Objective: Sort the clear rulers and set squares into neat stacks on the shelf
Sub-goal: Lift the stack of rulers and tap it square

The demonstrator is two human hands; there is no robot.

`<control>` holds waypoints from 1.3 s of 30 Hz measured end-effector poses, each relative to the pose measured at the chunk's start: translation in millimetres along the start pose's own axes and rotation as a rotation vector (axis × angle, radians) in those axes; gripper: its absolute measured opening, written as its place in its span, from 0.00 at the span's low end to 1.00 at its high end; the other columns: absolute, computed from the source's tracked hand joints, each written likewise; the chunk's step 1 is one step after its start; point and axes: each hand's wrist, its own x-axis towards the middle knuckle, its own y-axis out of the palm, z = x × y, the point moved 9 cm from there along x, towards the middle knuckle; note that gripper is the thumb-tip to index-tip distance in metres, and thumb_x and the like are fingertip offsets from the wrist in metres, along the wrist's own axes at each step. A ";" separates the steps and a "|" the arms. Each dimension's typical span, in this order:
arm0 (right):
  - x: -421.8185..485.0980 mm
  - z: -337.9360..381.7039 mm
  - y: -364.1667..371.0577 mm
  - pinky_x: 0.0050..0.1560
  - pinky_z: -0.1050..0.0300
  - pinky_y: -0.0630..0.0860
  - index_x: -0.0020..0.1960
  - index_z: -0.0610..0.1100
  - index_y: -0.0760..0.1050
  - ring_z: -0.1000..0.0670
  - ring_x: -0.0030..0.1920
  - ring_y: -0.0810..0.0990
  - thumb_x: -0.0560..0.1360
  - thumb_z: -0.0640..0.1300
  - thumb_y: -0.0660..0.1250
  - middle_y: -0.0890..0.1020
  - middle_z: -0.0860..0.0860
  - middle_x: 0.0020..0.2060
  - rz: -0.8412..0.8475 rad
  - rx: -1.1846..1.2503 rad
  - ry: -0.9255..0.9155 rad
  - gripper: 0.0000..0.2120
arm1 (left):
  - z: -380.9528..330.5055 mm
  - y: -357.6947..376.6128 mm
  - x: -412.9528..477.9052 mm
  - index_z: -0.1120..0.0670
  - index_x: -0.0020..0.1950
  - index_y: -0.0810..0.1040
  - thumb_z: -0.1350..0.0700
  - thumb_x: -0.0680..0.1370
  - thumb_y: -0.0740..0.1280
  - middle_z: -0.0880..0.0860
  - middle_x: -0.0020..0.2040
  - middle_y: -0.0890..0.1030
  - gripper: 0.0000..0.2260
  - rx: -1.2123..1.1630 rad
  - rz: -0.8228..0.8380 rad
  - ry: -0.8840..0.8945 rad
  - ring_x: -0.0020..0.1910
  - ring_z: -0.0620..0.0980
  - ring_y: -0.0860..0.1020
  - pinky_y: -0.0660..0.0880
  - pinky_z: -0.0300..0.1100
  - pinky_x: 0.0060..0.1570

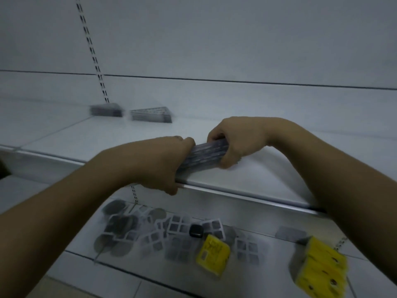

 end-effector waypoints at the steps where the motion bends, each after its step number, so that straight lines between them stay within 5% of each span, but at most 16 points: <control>1: -0.4 2.8 2.0 0.43 0.55 0.77 0.49 0.48 0.78 0.53 0.38 0.79 0.66 0.49 0.75 0.82 0.52 0.40 0.019 0.012 -0.015 0.13 | 0.3 1.5 -1.7 0.47 0.60 0.63 0.50 0.69 0.75 0.48 0.51 0.72 0.27 0.010 -0.018 0.002 0.45 0.45 0.72 0.74 0.39 0.45; 7: -5.3 10.5 1.9 0.47 0.51 0.78 0.50 0.53 0.79 0.52 0.42 0.80 0.64 0.57 0.76 0.82 0.54 0.43 0.056 0.104 -0.074 0.16 | 16.0 -9.2 -17.4 0.44 0.54 0.64 0.55 0.72 0.71 0.45 0.44 0.73 0.19 -0.016 0.120 0.010 0.40 0.43 0.73 0.68 0.35 0.35; 12: -11.1 -26.6 -35.1 0.53 0.55 0.77 0.58 0.53 0.77 0.53 0.50 0.79 0.66 0.56 0.76 0.80 0.56 0.50 -0.284 0.285 0.019 0.23 | 43.3 -28.2 -6.4 0.44 0.53 0.70 0.53 0.69 0.74 0.46 0.45 0.78 0.18 -0.192 0.034 -0.022 0.39 0.43 0.78 0.74 0.38 0.38; 16: -18.8 -74.5 -67.9 0.58 0.54 0.76 0.70 0.49 0.67 0.52 0.56 0.80 0.59 0.61 0.79 0.78 0.51 0.59 -0.739 0.883 0.073 0.44 | 51.0 -46.8 22.3 0.50 0.56 0.72 0.63 0.69 0.74 0.53 0.45 0.84 0.20 -0.621 -0.114 -0.018 0.38 0.50 0.84 0.82 0.49 0.43; 18: -15.2 -88.4 -65.4 0.58 0.51 0.77 0.71 0.44 0.67 0.49 0.56 0.81 0.59 0.64 0.77 0.79 0.47 0.61 -0.770 1.186 0.077 0.48 | 43.5 -59.0 42.9 0.51 0.58 0.72 0.65 0.68 0.72 0.52 0.47 0.84 0.22 -0.780 -0.221 0.011 0.39 0.52 0.84 0.82 0.52 0.42; 21: -5.6 -76.2 -52.9 0.58 0.49 0.75 0.65 0.41 0.73 0.45 0.56 0.81 0.62 0.64 0.74 0.82 0.44 0.57 -0.677 1.352 0.042 0.40 | 22.0 -70.3 80.5 0.51 0.60 0.70 0.63 0.67 0.73 0.50 0.48 0.83 0.24 -0.896 -0.415 0.016 0.42 0.51 0.83 0.82 0.52 0.41; 25: -24.9 -96.7 -62.7 0.50 0.50 0.81 0.60 0.41 0.77 0.46 0.50 0.84 0.64 0.46 0.78 0.85 0.45 0.49 -1.042 1.500 0.084 0.26 | -29.3 -72.2 129.8 0.48 0.64 0.66 0.59 0.68 0.74 0.45 0.53 0.78 0.28 -0.900 -0.568 0.103 0.48 0.44 0.79 0.80 0.41 0.48; 30: -59.0 -135.7 -70.3 0.38 0.59 0.80 0.54 0.43 0.80 0.49 0.43 0.85 0.66 0.39 0.77 0.86 0.47 0.43 -1.266 1.446 0.196 0.17 | -70.0 -73.1 168.5 0.50 0.63 0.67 0.58 0.66 0.78 0.44 0.57 0.77 0.31 -1.136 -0.531 0.220 0.58 0.44 0.78 0.77 0.42 0.57; 33: -73.2 -136.3 -86.6 0.45 0.61 0.80 0.54 0.48 0.78 0.55 0.46 0.84 0.64 0.44 0.80 0.85 0.54 0.46 -1.367 1.130 0.231 0.21 | -73.7 -77.9 178.4 0.51 0.66 0.69 0.58 0.64 0.78 0.41 0.53 0.77 0.33 -1.180 -0.589 0.256 0.52 0.39 0.78 0.77 0.38 0.54; 36: -72.0 -125.4 -95.4 0.43 0.74 0.75 0.53 0.56 0.73 0.64 0.45 0.79 0.62 0.49 0.80 0.80 0.62 0.46 -1.343 0.877 0.225 0.24 | -74.0 -76.9 177.1 0.56 0.65 0.72 0.68 0.67 0.75 0.40 0.47 0.76 0.28 -1.200 -0.622 0.307 0.44 0.36 0.77 0.76 0.28 0.44; 39: -66.0 -121.8 -97.2 0.49 0.66 0.78 0.56 0.51 0.75 0.59 0.48 0.81 0.62 0.48 0.80 0.82 0.58 0.48 -1.281 0.821 0.205 0.25 | -68.0 -66.3 183.2 0.57 0.61 0.73 0.69 0.68 0.74 0.45 0.49 0.80 0.24 -1.374 -0.470 0.363 0.48 0.38 0.81 0.77 0.31 0.47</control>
